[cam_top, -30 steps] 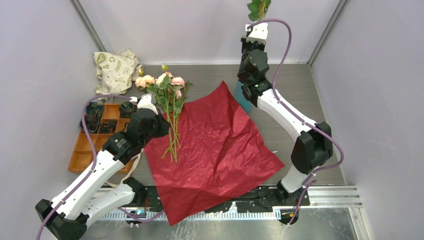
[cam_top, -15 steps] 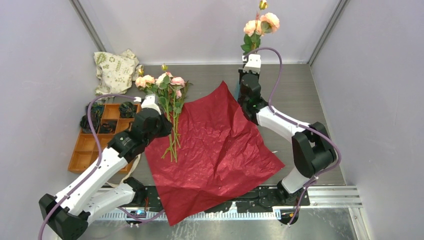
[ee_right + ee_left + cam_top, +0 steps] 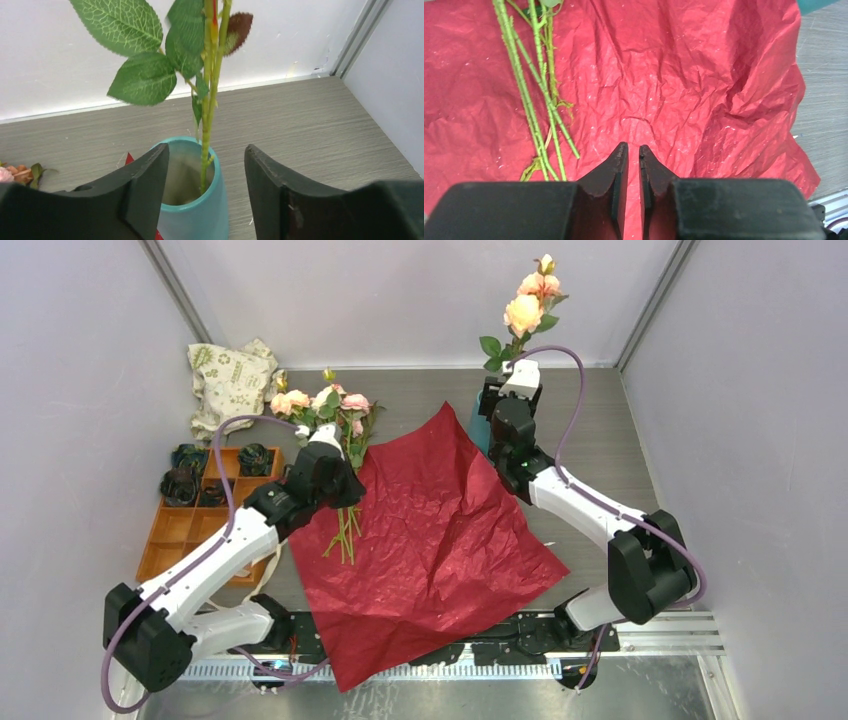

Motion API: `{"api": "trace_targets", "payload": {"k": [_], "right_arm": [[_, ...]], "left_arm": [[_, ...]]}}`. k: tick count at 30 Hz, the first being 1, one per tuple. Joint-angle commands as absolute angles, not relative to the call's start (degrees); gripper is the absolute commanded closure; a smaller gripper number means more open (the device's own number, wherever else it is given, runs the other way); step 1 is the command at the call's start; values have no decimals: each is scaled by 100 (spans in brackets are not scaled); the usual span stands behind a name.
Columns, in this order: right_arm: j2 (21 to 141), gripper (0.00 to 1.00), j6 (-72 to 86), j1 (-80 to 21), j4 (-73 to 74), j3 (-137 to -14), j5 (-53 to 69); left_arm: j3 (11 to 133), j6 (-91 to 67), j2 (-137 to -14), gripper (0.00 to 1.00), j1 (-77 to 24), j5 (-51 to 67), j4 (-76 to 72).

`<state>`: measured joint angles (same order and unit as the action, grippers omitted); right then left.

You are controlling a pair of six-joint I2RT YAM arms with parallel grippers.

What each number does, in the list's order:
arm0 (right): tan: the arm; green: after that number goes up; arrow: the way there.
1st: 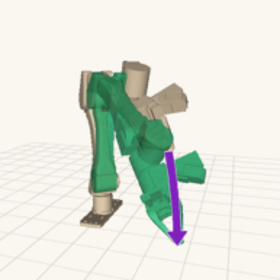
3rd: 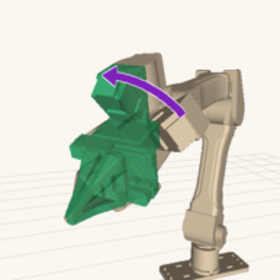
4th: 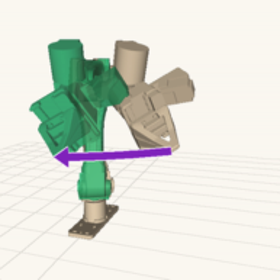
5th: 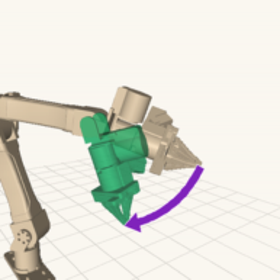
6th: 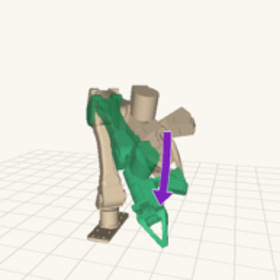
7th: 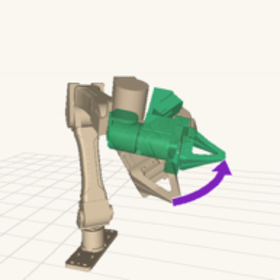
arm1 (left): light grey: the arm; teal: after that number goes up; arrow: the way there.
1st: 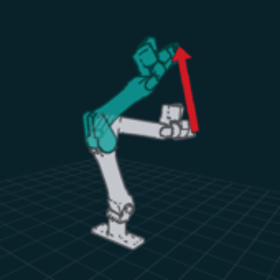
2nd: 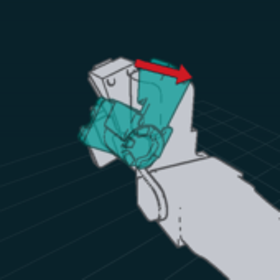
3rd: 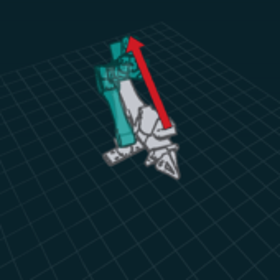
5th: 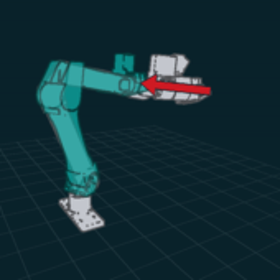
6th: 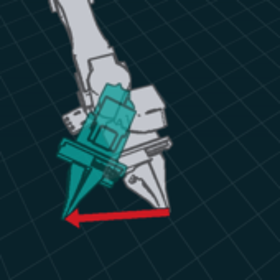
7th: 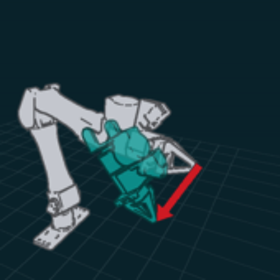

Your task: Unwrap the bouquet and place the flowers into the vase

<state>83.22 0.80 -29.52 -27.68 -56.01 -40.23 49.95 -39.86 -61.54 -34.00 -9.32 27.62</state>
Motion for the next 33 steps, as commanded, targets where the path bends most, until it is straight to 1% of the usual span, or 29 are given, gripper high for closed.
{"api": "trace_targets", "payload": {"k": [1,6,10,13,17,20,23,27,33], "right_arm": [[8033,35,355,-2979,-2417,-5691,-3898],[7769,28,839,-2979,-1509,-5947,-3886],[7316,26,1468,-2979,-930,-5742,-3716],[6836,25,1758,-2975,-876,-5441,-3546],[6071,24,2138,-2979,-438,-5294,-3329],[5393,24,2466,-2981,-93,-5098,-2950],[4692,25,2719,-2983,249,-4875,-2641],[3963,25,2907,-2987,710,-4825,-2374],[3500,25,3037,-2987,1233,-4852,-2072]], "left_arm": [[5593,-4053,-6439,83,-3352,-726,2594],[6177,-4017,-6975,78,-3236,-697,2924],[6414,-4013,-7431,74,-3110,-542,2877],[6465,-4088,-7814,73,-2894,-174,2709],[6606,-4158,-8346,73,-2608,238,2579],[6895,-4060,-8811,73,-2395,273,2667],[7413,-3900,-9413,74,-2232,124,2951],[7907,-3821,-9994,76,-2130,-555,3243],[8955,-3717,-10866,76,-1988,-1099,3837]]}}
